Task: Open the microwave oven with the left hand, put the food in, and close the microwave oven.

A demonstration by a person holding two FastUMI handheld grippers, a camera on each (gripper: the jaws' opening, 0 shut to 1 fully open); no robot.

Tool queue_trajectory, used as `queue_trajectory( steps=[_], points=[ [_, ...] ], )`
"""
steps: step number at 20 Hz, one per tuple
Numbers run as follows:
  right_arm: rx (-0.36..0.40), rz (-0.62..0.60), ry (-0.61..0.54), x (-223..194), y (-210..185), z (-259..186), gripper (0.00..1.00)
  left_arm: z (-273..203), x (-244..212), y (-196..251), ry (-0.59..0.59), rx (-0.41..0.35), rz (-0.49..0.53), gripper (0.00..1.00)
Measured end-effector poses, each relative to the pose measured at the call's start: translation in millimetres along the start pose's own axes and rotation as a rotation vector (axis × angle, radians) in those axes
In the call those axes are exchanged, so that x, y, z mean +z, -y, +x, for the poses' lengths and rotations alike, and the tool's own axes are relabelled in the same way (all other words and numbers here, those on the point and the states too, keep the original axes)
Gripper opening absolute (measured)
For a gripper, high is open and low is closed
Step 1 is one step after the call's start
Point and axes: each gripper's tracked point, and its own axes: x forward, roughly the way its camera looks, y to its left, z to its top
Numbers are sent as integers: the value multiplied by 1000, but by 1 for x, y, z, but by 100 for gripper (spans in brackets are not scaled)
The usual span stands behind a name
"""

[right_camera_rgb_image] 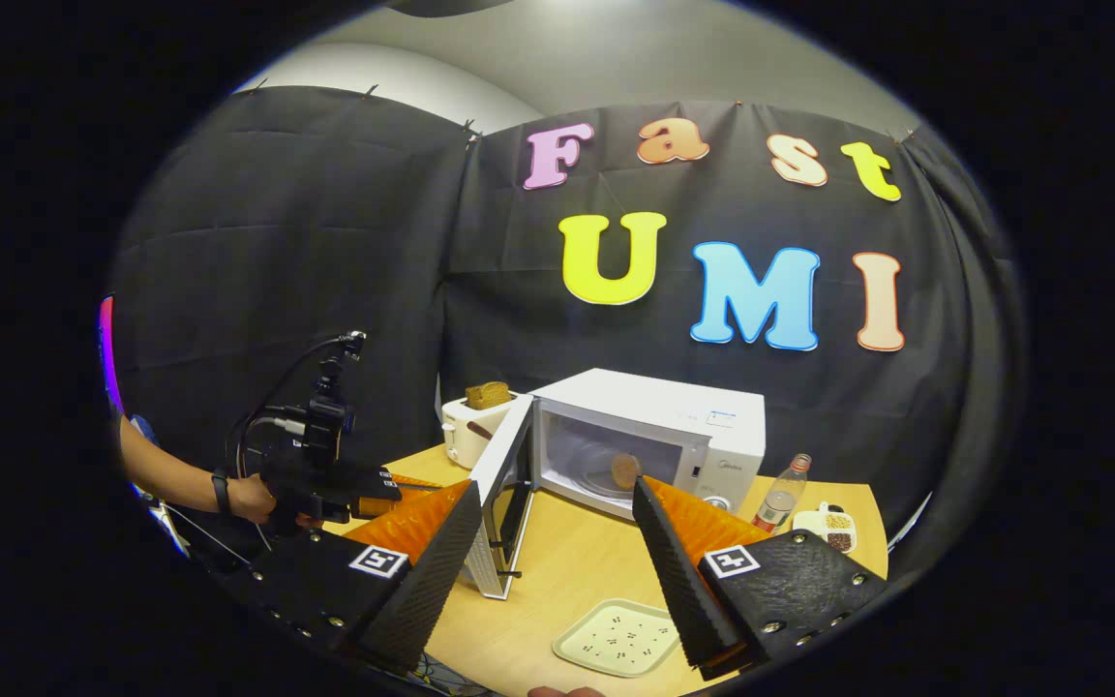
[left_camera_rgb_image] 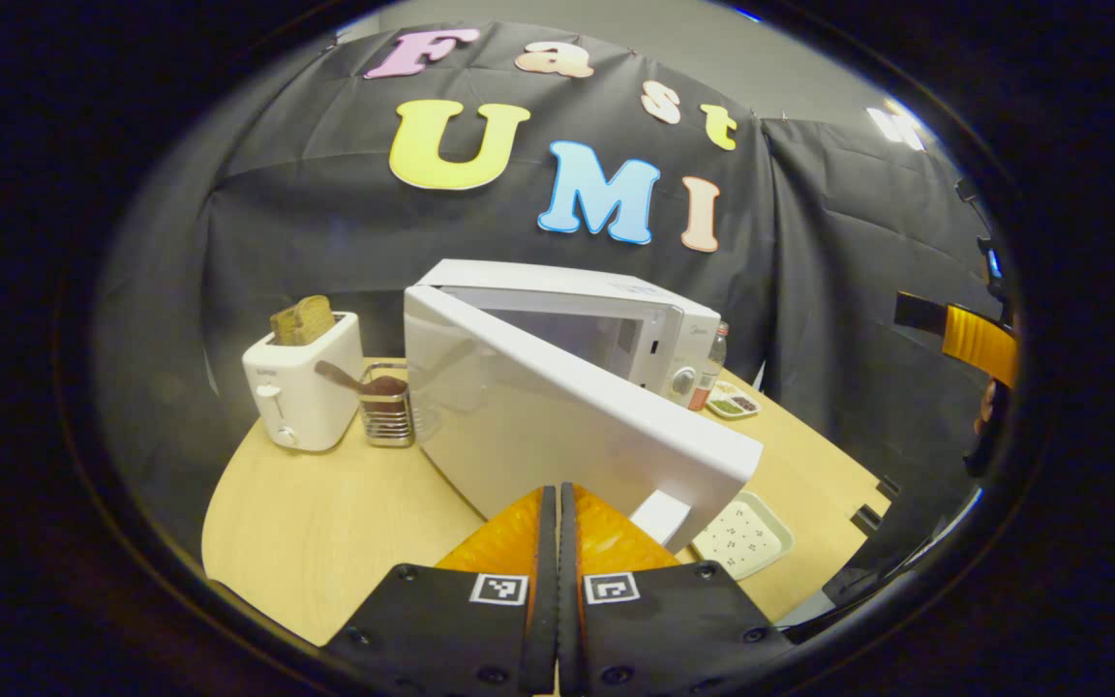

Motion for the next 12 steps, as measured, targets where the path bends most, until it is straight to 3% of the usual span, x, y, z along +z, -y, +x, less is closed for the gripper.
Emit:
queue_trajectory(
  steps=[6,12],
  points=[
    [-154,30,43,11,57,-19,95,38,21,22,15,-22,41,7],
    [-234,52,49,12,90,-29,95,66,36,43,23,-35,99,7]
  ],
)
